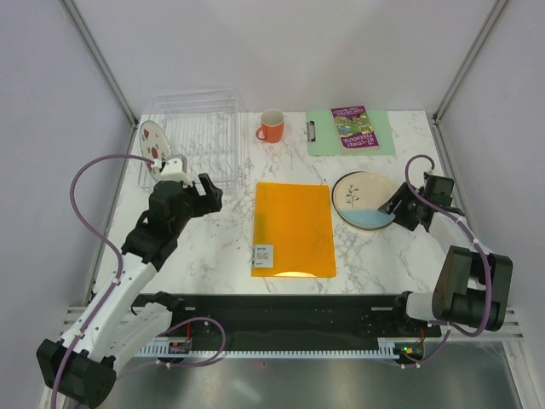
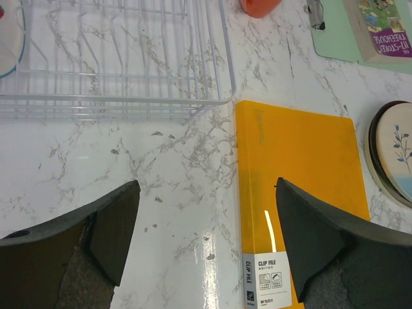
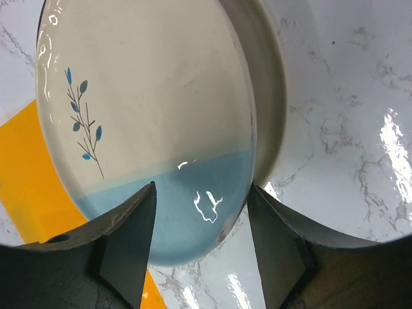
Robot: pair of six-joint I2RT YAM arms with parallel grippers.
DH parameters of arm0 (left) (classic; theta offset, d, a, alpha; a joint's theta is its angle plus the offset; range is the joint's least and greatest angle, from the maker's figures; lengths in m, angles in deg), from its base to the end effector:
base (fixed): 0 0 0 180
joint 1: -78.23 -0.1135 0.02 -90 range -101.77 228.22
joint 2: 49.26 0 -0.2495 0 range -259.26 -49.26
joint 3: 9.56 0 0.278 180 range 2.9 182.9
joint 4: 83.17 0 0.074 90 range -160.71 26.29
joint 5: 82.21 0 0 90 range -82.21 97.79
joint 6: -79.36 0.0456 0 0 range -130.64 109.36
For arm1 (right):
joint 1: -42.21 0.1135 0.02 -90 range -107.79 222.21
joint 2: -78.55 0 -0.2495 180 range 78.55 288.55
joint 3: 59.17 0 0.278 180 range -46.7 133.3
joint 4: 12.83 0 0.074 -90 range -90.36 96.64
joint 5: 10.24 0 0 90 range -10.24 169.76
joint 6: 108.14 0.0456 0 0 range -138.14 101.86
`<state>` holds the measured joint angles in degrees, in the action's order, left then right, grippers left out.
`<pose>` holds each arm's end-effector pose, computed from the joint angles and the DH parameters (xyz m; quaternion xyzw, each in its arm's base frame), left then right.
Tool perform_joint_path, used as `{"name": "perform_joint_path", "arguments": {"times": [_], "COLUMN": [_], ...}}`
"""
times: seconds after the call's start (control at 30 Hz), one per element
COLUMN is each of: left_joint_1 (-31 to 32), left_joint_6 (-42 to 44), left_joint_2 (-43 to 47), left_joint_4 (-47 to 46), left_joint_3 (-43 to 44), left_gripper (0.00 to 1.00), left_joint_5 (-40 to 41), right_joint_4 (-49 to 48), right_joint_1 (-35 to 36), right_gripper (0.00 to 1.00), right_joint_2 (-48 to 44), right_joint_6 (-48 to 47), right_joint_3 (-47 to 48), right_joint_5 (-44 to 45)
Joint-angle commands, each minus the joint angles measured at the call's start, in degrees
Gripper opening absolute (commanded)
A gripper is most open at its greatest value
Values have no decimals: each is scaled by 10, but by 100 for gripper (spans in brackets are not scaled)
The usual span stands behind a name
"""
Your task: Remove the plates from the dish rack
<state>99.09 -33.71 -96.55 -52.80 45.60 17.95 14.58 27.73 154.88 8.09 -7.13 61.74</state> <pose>0.2234 -0.0765 0.2894 -0.0652 0.8271 -0.1387 0.5408 0.2816 -0.0581 0.1495 0.2764 0.8926 0.1803 0.3071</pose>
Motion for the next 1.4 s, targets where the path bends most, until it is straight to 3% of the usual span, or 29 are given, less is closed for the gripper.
{"name": "perform_joint_path", "arguments": {"times": [0.0, 0.17, 0.33, 0.53, 0.67, 0.97, 1.37], "left_joint_1": [-2, -4, -33, -130, -172, -208, -240], "left_joint_6": [33, 36, 66, 107, 145, 211, 211], "left_joint_2": [-4, -7, -54, -157, -220, -341, -506], "left_joint_4": [2, 3, 11, 3, -60, -160, -202], "left_joint_3": [27, 33, 76, 160, 192, 251, 337], "left_gripper": [93, 99, 100, 100, 100, 100, 96], "left_joint_5": [36, 71, 123, 152, 199, 290, 314], "right_joint_4": [-23, -43, 6, 71, 79, 80, 60], "right_joint_1": [1, 1, 2, 1, 1, 1, 1], "right_gripper": [65, 65, 68, 73, 74, 75, 74], "right_joint_2": [25, 28, -21, -102, -136, -111, -80], "right_joint_6": [-14, -19, -33, -38, -39, -44, -52], "right_joint_3": [13, 11, 36, 85, 105, 122, 123], "right_joint_5": [-17, -48, 20, 85, 91, 67, 59]}}
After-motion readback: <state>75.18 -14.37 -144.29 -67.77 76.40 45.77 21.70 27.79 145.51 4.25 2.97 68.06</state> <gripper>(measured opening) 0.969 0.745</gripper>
